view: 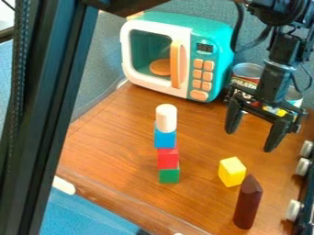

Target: It moved the yellow cupid from the table to the top

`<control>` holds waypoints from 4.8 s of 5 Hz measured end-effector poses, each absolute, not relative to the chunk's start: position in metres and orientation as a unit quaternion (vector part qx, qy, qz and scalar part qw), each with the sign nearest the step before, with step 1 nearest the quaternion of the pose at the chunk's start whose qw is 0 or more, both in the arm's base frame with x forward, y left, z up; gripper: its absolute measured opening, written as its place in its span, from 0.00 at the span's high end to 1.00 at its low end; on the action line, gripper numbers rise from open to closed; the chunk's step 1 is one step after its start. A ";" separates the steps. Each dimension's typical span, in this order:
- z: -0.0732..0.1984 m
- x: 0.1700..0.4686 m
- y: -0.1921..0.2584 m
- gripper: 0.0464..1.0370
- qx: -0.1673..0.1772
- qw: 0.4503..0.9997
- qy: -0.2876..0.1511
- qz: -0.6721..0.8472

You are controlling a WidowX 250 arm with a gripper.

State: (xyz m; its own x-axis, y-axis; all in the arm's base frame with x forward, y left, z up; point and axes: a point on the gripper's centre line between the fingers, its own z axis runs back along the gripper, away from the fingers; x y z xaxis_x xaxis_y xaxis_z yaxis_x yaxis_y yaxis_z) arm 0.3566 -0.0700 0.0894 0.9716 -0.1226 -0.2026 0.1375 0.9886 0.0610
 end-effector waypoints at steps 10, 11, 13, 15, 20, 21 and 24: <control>0.045 0.333 -0.042 0.04 -0.020 0.970 0.018 0.244; 0.044 0.336 -0.044 0.04 -0.029 0.962 0.008 0.271; 0.038 0.340 -0.044 0.04 -0.056 0.940 -0.004 0.336; 0.030 0.344 -0.041 0.04 -0.050 0.929 0.000 0.368; 0.087 0.362 -0.093 0.47 0.039 0.990 0.018 0.132; 0.124 0.348 -0.099 0.47 0.051 0.996 0.025 0.068; 0.165 0.320 -0.050 0.47 -0.051 0.996 0.030 0.069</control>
State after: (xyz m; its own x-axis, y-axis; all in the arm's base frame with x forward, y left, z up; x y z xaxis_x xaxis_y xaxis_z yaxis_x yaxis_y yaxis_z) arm 0.3203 -0.0503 0.1650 0.9887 0.1341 -0.0674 -0.1403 0.9852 -0.0982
